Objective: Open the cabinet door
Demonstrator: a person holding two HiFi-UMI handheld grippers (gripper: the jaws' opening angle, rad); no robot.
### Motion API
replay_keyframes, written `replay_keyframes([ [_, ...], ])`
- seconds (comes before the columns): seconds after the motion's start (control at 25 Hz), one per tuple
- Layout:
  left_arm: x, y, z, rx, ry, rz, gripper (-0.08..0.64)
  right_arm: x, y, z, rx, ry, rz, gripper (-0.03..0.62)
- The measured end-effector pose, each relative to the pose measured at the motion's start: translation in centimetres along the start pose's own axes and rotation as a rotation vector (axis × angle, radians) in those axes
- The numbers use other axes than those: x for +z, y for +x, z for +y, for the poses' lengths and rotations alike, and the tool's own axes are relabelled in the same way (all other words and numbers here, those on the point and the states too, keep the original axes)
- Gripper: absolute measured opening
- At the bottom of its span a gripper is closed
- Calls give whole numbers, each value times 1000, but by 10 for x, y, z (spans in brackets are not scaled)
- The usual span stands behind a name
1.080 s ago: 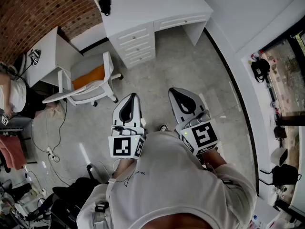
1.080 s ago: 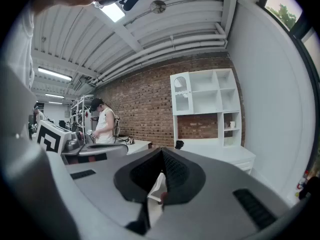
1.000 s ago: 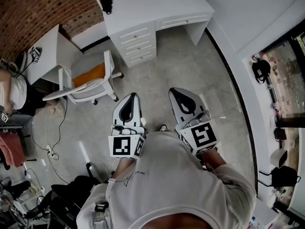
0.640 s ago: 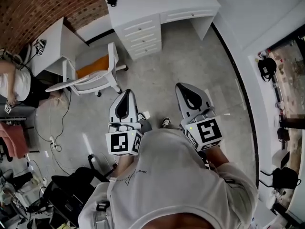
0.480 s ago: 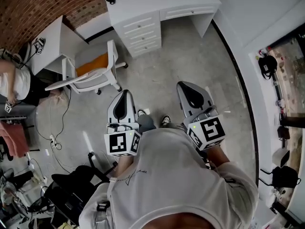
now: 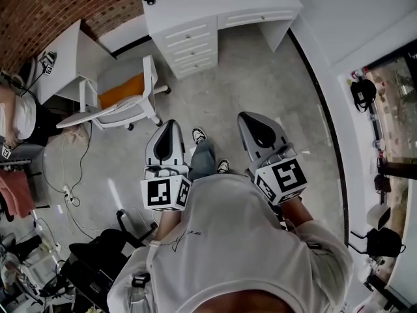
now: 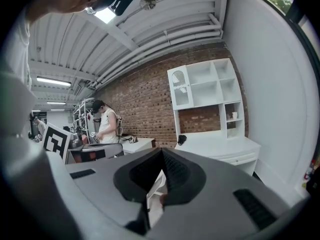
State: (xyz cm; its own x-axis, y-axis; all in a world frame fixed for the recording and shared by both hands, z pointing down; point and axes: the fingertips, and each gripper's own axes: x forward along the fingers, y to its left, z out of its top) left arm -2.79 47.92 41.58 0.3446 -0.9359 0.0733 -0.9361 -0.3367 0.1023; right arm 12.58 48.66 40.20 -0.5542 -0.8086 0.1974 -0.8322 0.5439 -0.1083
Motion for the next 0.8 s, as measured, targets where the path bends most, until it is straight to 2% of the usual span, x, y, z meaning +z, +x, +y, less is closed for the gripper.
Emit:
replay_keyframes([
  [0.4,17,84,47,-31,9,1,15,34,88,-27,-1,-21,-1,25],
  [0.8,54,162,114,-57,42,-41,15,76,190,-34,29,-24,-27,25],
])
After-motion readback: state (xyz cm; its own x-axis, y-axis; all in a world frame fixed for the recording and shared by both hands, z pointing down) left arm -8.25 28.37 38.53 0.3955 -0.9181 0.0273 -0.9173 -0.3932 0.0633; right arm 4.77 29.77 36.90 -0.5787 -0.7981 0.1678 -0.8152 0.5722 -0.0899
